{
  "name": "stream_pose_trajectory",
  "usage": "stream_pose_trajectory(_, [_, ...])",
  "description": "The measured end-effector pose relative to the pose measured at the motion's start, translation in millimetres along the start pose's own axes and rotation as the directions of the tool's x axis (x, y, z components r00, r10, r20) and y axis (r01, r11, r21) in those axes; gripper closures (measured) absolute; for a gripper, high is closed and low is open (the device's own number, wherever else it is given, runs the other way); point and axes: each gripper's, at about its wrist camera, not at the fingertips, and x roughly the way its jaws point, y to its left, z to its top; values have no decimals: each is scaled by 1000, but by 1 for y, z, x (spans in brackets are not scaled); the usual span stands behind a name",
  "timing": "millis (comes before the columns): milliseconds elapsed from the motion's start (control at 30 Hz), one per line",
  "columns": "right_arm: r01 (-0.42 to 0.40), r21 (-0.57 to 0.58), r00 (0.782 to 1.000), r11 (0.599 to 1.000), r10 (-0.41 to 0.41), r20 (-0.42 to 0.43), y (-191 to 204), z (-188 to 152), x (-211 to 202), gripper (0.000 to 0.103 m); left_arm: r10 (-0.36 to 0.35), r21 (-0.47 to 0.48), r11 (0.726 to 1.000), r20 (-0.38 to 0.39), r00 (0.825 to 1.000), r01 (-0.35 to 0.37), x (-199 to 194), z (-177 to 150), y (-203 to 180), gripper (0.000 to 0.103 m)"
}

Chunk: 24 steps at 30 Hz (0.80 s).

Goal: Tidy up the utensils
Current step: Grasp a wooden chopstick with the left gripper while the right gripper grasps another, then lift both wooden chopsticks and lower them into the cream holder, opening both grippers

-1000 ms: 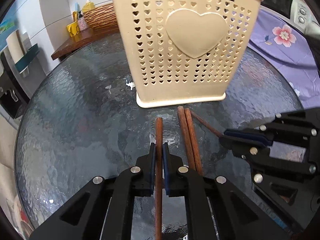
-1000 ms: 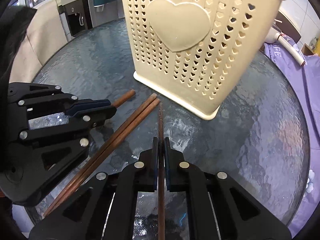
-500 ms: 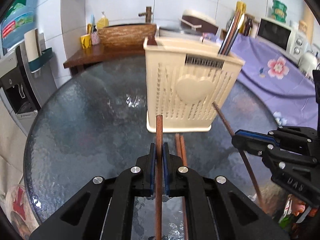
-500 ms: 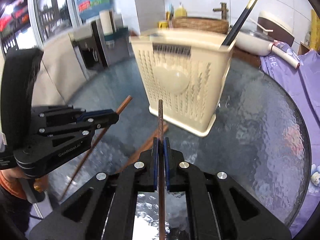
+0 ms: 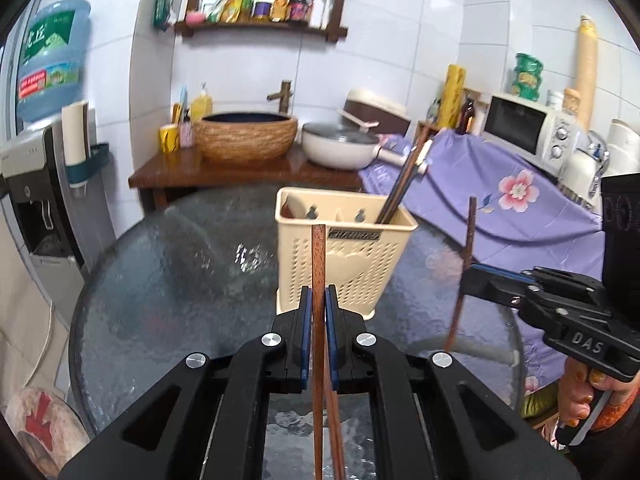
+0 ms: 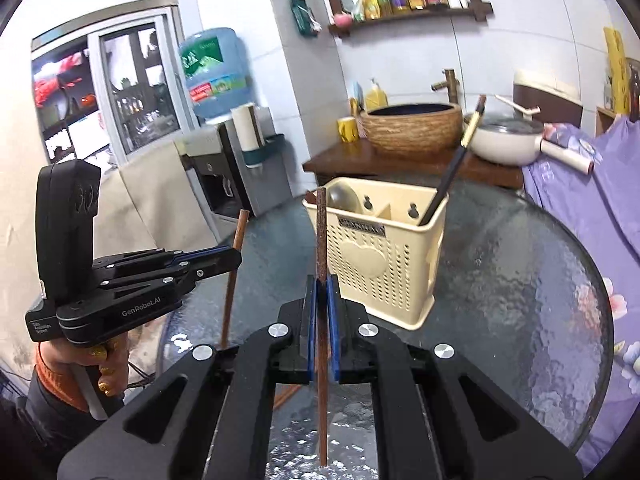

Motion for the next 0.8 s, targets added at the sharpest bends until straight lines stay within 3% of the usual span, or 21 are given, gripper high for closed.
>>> stream_pose_trajectory(533, [-18, -28, 999, 999, 19, 32, 6, 33, -17, 97, -25, 19, 1000, 61, 998, 24, -21, 26, -8, 96])
stream_pose_trajectory(800, [23, -36, 989, 999, -17, 150, 4, 97, -43, 97, -47, -12, 999, 114, 992, 48, -32, 88, -8, 96])
